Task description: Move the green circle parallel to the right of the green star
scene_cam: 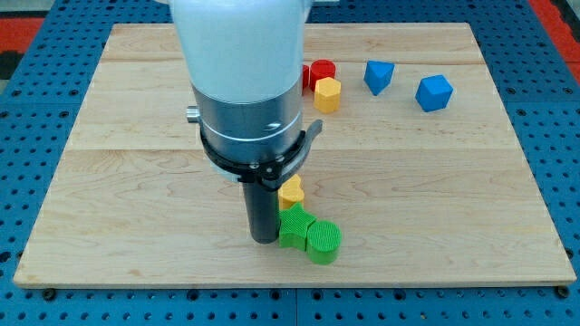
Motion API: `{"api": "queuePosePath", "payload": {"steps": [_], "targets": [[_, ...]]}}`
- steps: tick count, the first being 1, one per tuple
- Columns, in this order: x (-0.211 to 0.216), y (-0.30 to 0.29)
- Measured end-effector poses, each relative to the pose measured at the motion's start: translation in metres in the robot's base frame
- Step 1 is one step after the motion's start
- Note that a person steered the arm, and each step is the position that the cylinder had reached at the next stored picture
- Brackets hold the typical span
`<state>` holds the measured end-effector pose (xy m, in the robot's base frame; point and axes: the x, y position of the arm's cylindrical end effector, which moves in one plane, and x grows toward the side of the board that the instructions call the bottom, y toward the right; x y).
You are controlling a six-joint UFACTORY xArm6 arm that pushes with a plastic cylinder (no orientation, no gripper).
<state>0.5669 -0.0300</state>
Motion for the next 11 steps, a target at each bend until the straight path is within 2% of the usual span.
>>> {"api": "queuePosePath", "payload": {"steps": [1,2,4,5,6,7,9,11], "targets": [[0.01,-0.027],[0.04,-0.003],[0.025,0.09],[0.046,0.094],[0.044,0.143],[0.015,0.164],[0.014,0.131],[0.0,0.152]]}}
